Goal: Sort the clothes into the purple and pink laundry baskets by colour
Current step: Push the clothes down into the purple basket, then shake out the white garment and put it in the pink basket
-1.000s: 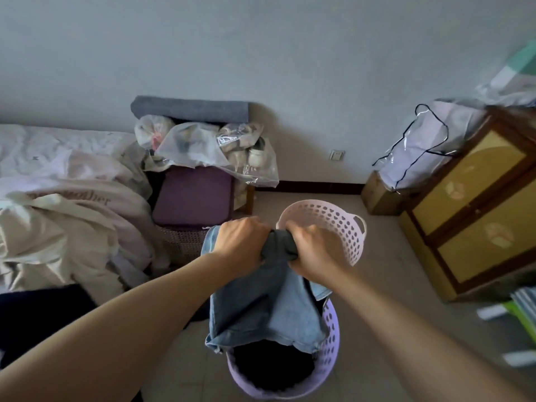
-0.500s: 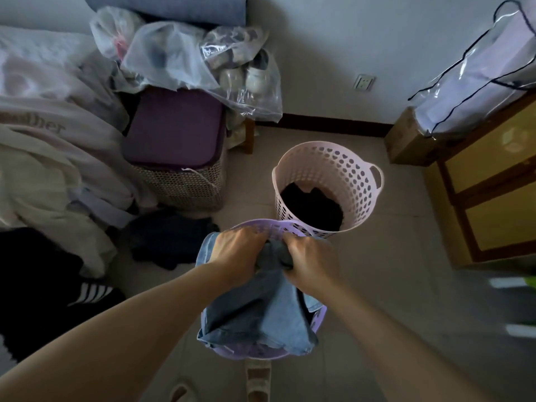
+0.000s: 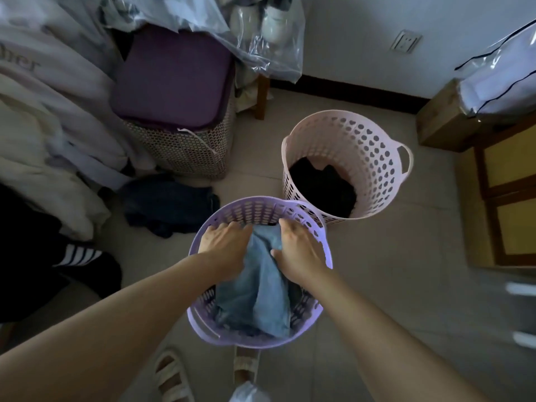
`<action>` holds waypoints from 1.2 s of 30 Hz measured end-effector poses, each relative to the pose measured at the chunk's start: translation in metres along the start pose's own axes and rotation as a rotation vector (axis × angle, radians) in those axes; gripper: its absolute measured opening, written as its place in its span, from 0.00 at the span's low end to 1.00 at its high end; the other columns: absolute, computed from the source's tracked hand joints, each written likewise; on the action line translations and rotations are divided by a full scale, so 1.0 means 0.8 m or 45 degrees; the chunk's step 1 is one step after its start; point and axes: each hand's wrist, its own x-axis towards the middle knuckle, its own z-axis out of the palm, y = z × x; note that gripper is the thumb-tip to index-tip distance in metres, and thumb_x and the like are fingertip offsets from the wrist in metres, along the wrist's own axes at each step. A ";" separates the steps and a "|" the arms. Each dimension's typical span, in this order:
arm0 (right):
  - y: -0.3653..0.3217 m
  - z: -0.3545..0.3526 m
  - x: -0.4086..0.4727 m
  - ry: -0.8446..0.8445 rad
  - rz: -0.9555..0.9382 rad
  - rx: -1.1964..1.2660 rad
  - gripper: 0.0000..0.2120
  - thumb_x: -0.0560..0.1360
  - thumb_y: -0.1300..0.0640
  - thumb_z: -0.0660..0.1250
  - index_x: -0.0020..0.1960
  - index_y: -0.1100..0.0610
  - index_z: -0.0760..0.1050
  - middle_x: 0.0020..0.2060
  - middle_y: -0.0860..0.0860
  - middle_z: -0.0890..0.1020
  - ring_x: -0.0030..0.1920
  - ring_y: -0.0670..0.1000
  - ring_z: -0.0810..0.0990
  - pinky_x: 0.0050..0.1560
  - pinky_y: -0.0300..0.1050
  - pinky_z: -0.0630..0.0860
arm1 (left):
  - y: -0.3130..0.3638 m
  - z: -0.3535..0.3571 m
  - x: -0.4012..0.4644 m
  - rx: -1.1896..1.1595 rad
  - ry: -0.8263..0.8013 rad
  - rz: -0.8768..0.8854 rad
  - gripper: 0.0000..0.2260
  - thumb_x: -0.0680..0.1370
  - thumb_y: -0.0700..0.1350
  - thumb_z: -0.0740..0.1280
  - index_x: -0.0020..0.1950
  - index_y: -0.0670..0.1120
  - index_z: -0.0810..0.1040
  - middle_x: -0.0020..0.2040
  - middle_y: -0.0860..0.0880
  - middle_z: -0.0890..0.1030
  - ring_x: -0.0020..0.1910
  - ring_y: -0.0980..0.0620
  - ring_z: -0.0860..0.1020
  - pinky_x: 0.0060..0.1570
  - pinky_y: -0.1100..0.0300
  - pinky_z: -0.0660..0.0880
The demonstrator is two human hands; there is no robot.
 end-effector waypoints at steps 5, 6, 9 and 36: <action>-0.017 0.000 -0.013 -0.133 -0.007 0.011 0.28 0.78 0.52 0.63 0.73 0.60 0.58 0.68 0.57 0.67 0.70 0.57 0.65 0.67 0.50 0.64 | -0.007 0.005 -0.018 -0.076 -0.067 -0.045 0.23 0.74 0.45 0.67 0.67 0.50 0.65 0.61 0.49 0.74 0.61 0.46 0.73 0.55 0.54 0.69; -0.023 -0.002 -0.016 -0.140 -0.015 0.013 0.28 0.78 0.51 0.63 0.73 0.59 0.57 0.69 0.57 0.67 0.69 0.57 0.65 0.66 0.49 0.65 | -0.009 0.004 -0.023 -0.097 -0.063 -0.052 0.23 0.74 0.45 0.66 0.68 0.50 0.64 0.62 0.49 0.74 0.62 0.46 0.73 0.55 0.54 0.69; -0.043 -0.006 -0.022 -0.180 -0.035 0.025 0.31 0.78 0.50 0.64 0.74 0.59 0.56 0.70 0.57 0.66 0.70 0.56 0.65 0.66 0.48 0.64 | -0.014 -0.002 -0.037 -0.138 -0.032 -0.069 0.24 0.75 0.45 0.65 0.70 0.50 0.63 0.63 0.49 0.73 0.62 0.46 0.73 0.55 0.54 0.69; -0.467 0.056 -0.045 -0.300 -0.446 -0.321 0.26 0.77 0.57 0.63 0.71 0.57 0.58 0.67 0.56 0.65 0.66 0.57 0.67 0.61 0.48 0.68 | -0.370 0.008 -0.288 -0.420 0.242 -0.555 0.21 0.74 0.45 0.66 0.66 0.49 0.65 0.60 0.48 0.73 0.61 0.47 0.73 0.48 0.57 0.66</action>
